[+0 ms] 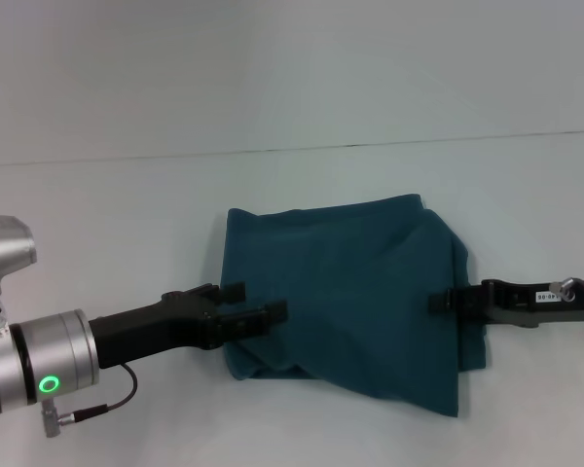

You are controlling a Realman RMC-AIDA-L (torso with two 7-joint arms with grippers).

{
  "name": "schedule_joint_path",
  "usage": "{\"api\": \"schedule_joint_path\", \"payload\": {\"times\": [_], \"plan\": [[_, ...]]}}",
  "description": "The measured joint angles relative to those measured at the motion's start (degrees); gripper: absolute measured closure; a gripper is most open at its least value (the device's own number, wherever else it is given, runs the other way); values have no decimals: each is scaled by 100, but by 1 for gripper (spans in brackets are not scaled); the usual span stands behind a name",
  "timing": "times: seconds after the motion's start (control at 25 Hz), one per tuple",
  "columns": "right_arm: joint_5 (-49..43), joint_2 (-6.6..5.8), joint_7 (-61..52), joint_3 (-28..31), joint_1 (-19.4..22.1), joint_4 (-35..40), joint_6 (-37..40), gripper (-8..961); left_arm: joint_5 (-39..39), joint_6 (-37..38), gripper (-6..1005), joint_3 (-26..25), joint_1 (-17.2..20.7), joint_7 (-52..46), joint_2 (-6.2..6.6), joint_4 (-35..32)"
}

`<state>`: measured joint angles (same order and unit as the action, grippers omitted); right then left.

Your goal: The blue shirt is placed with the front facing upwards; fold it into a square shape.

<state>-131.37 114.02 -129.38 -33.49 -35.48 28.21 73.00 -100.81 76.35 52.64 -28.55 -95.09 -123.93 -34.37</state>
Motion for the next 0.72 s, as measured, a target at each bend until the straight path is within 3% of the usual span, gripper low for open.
{"api": "schedule_joint_path", "payload": {"times": [0.72], "plan": [[0,84,15,0,-71,0,-232,367,0,-42,48,-70,8,0,0,22]]}}
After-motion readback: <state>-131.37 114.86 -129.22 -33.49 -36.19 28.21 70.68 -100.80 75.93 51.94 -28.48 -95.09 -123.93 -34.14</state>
